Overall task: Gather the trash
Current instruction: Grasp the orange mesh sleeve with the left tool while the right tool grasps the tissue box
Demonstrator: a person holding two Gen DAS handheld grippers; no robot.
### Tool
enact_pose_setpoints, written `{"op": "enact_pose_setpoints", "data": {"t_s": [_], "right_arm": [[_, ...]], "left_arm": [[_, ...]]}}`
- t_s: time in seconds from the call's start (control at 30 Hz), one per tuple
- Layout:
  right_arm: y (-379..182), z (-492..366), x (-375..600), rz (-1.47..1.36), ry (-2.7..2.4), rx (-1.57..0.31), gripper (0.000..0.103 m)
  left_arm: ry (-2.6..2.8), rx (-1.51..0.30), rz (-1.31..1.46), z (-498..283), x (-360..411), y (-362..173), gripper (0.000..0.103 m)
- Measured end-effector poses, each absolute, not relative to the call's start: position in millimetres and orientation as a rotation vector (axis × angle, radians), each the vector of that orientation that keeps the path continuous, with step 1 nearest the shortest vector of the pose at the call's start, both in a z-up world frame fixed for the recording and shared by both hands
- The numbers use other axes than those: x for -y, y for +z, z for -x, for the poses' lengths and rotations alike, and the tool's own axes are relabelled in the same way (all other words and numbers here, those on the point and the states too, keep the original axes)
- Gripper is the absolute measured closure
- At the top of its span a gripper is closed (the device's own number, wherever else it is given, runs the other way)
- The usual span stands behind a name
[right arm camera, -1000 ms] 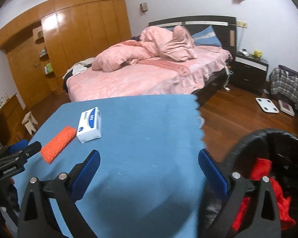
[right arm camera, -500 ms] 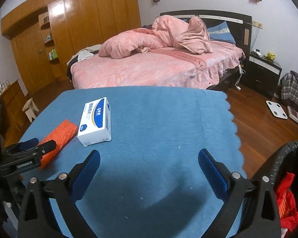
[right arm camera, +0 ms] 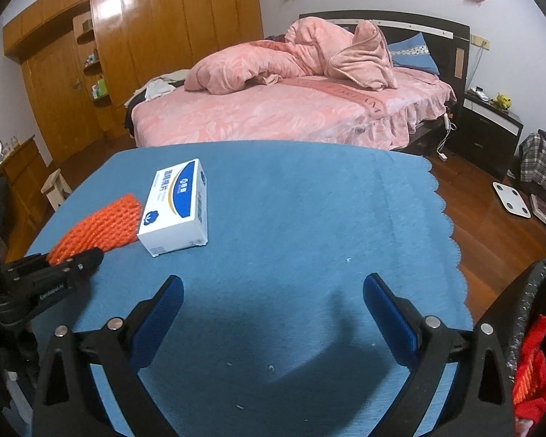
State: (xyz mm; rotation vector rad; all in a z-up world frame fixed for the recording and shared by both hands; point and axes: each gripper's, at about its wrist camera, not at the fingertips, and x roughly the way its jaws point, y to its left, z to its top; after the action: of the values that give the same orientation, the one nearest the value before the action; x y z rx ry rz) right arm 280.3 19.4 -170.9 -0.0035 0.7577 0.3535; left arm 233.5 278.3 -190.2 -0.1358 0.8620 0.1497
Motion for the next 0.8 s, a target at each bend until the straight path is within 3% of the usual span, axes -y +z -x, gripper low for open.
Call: {"op": "enact_pose_setpoints", "data": {"t_s": [0.6, 0.8], "right_arm": [[-167.5, -312.3, -98.0, 0.038, 0.458, -0.750, 0.007], [-182.1, -325.5, -118.4, 0.085, 0.467, -0.803, 0.020]], "left_arm": [[0.302, -0.849, 0.211, -239.5, -323.2, -185.5, 0.083], [0.296, -0.849, 0.222, -239.5, -327.0, -188.8, 0.083]]}}
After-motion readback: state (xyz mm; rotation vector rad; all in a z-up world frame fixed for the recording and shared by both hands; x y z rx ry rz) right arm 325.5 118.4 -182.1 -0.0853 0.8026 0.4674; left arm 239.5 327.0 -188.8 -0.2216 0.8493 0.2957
